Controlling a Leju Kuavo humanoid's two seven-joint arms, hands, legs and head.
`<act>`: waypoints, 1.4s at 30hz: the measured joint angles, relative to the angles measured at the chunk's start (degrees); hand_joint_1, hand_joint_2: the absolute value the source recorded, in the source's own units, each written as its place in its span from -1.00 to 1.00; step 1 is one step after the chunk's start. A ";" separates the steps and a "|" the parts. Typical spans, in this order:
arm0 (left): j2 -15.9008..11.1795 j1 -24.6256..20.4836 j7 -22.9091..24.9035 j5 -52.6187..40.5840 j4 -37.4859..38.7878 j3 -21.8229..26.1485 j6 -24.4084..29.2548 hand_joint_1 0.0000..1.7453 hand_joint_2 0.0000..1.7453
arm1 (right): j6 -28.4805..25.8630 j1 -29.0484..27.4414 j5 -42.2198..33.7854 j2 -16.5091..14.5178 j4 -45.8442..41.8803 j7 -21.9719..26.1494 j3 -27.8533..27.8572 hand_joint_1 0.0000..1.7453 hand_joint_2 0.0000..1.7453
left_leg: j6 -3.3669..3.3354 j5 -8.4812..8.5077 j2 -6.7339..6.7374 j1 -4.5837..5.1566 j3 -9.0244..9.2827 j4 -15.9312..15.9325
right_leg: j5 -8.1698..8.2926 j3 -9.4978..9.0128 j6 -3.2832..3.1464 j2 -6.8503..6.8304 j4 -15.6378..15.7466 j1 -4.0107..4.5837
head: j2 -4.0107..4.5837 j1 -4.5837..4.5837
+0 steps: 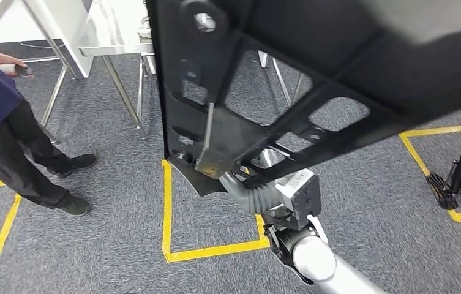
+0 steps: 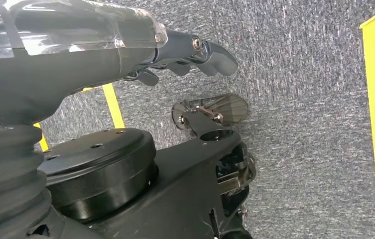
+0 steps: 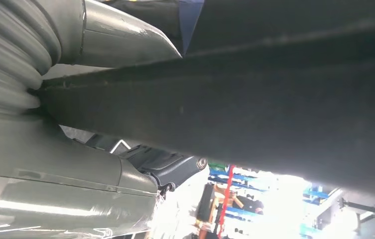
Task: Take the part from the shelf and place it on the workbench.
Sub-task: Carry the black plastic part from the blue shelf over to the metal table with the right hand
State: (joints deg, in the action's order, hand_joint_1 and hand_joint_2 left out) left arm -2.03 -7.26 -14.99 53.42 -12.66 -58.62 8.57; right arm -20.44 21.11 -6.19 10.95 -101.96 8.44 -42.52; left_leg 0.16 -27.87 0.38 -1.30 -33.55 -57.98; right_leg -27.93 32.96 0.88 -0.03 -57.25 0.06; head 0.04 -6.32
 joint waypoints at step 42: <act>1.57 0.51 -1.04 1.74 0.05 0.02 -1.59 -1.00 1.00 | -1.26 0.84 3.72 -0.66 6.78 -6.75 -2.52 1.00 1.00 | 2.65 -6.03 -0.32 -0.45 -5.25 -15.21 | -1.96 -2.89 -1.31 -0.13 1.16 -1.29 | 0.00 3.17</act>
State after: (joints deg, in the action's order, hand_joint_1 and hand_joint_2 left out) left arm -0.46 -6.75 -16.03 55.16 -12.60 -58.60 6.98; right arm -21.69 21.94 -2.47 10.29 -95.18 1.68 -45.04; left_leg 2.81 -33.89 0.06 -1.76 -38.80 -73.18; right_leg -29.89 30.07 -0.43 -0.16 -56.09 -1.23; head 0.04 -3.14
